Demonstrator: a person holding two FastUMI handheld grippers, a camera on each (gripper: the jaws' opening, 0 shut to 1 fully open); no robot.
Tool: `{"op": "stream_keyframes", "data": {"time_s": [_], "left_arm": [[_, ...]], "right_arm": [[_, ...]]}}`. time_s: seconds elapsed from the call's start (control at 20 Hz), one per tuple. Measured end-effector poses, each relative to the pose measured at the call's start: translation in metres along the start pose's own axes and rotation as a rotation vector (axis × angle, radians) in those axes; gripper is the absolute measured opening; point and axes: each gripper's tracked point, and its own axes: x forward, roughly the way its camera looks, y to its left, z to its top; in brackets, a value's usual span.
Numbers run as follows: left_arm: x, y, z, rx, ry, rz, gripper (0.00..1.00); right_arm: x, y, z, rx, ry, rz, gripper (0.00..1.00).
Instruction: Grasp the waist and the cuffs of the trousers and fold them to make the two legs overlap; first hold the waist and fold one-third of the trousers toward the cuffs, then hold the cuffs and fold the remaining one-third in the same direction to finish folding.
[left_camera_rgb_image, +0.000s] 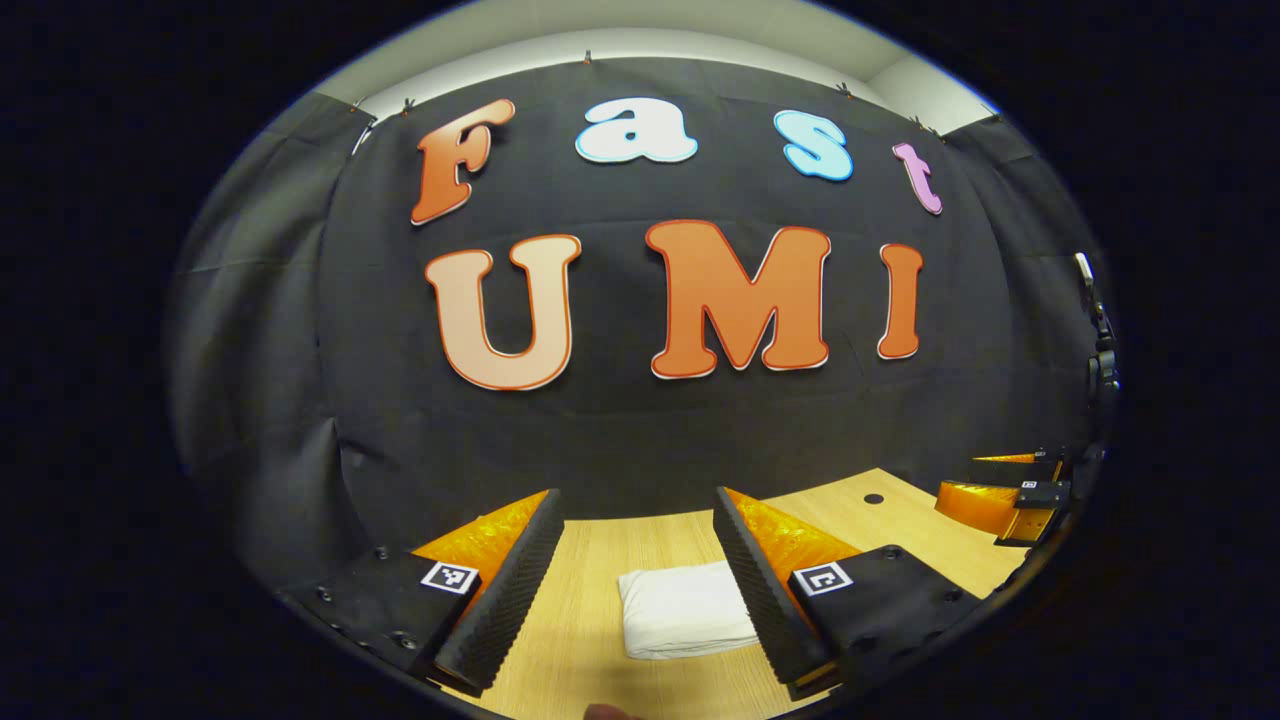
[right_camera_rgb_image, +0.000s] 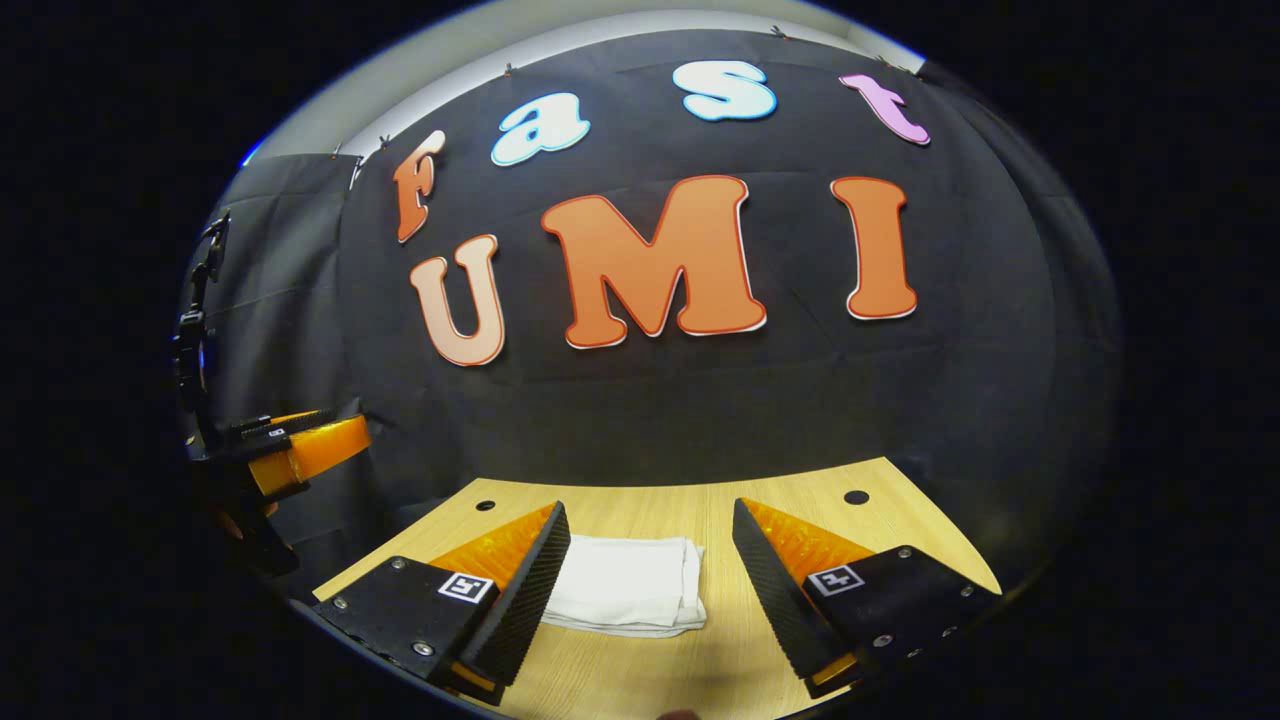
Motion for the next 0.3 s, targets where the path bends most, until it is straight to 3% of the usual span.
{"op": "stream_keyframes", "data": {"time_s": [0.3], "left_arm": [[-0.015, -0.003, 0.009, -0.028, -0.038, -0.018, 0.99]], "right_arm": [[-0.015, 0.034, 0.011, -0.060, -0.028, 0.008, 0.98]]}}
